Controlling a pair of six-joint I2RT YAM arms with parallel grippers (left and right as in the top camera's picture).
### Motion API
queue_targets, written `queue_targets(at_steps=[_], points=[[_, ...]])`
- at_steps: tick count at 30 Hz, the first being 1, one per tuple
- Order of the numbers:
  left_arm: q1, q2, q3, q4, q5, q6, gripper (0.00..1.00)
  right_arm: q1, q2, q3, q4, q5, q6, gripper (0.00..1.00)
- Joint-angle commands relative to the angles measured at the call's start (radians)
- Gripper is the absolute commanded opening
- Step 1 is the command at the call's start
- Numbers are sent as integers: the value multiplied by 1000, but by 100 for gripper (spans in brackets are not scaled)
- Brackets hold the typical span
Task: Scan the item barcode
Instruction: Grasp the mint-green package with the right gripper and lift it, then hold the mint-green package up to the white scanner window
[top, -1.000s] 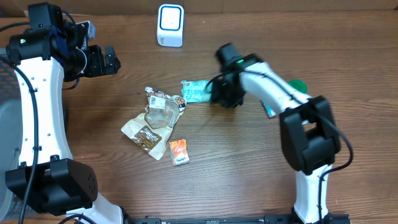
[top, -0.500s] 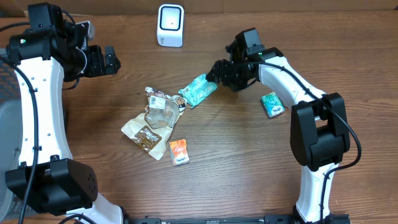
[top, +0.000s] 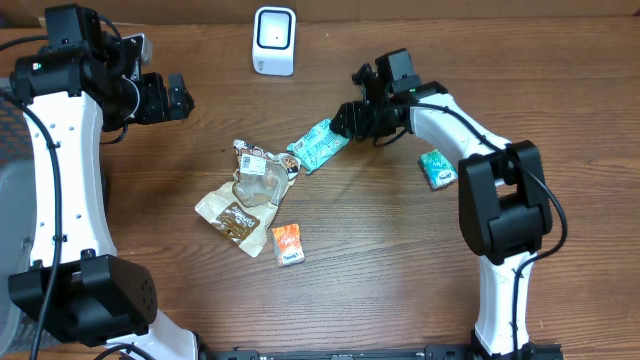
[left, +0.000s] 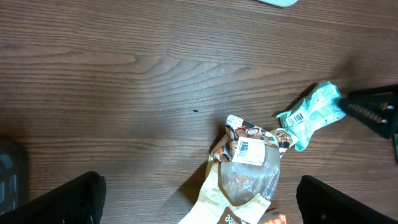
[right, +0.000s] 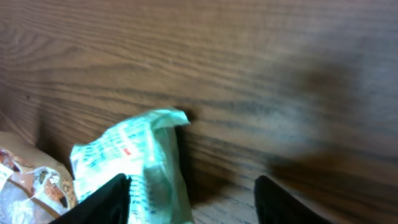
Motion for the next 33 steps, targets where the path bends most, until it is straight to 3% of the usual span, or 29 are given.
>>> queue_targets(at_steps=[1, 6, 10, 21, 28, 33], points=[[-6, 9, 2, 1, 11, 16, 100, 16, 31, 7, 0, -77, -14, 58], [-6, 9, 2, 1, 11, 16, 100, 30, 55, 7, 9, -101, 6, 56], [-6, 9, 2, 1, 11, 16, 100, 30, 59, 7, 20, -101, 31, 48], [-6, 9, 2, 1, 11, 16, 100, 26, 64, 11, 29, -154, 92, 5], [-6, 9, 2, 2, 11, 16, 100, -55, -4, 70, 31, -397, 92, 4], [-6, 9, 2, 1, 11, 16, 100, -76, -146, 109, 26, -422, 92, 4]])
